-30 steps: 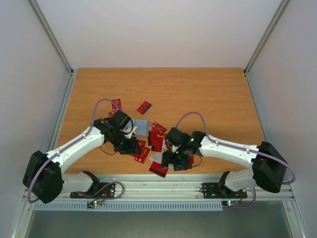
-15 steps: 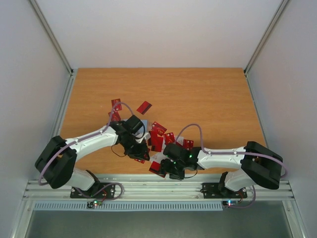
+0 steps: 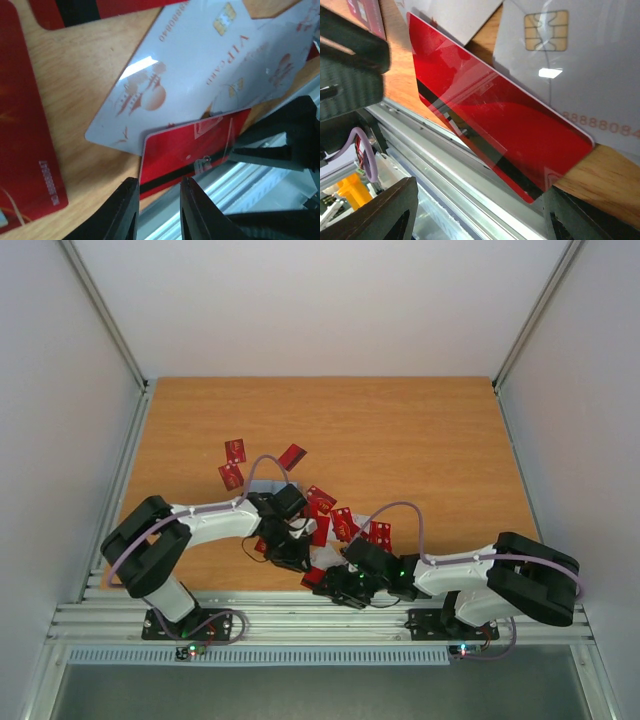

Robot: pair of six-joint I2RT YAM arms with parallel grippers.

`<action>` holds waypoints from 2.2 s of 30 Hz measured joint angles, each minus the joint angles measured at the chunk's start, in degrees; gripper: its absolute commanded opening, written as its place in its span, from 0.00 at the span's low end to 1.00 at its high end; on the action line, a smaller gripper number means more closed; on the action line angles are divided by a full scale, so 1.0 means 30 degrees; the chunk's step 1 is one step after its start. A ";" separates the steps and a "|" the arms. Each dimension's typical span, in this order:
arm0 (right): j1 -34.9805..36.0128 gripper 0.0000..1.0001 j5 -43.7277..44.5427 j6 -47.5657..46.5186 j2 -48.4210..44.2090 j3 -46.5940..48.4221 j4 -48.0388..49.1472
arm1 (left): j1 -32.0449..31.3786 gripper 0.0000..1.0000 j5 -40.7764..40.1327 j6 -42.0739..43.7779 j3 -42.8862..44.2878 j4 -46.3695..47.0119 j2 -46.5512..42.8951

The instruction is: Put the credit cards into the card holder

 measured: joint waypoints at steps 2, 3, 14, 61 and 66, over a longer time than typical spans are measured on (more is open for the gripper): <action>0.0000 0.68 -0.0051 -0.0015 0.0058 -0.0124 0.0430 | -0.0087 0.25 -0.0182 -0.0138 -0.0007 0.0321 0.0437; -0.0007 0.67 -0.0058 -0.0044 0.0051 -0.0131 0.0444 | -0.0095 0.25 -0.0240 -0.0219 -0.0022 0.0481 0.0605; -0.0204 0.54 0.0233 -0.1122 -0.0736 -0.0058 -0.1013 | -0.0168 0.24 0.1071 -0.0998 -0.1100 0.2943 0.0991; -0.0350 0.04 0.2055 -0.4554 -0.1552 0.4248 -0.7643 | -0.0262 0.24 0.1683 -0.3628 -0.3177 0.6419 -0.0095; -0.0350 0.01 0.2368 -0.4772 -0.1712 0.4488 -0.8947 | -0.0350 0.25 0.1056 -0.3570 -0.3177 0.5916 -0.0532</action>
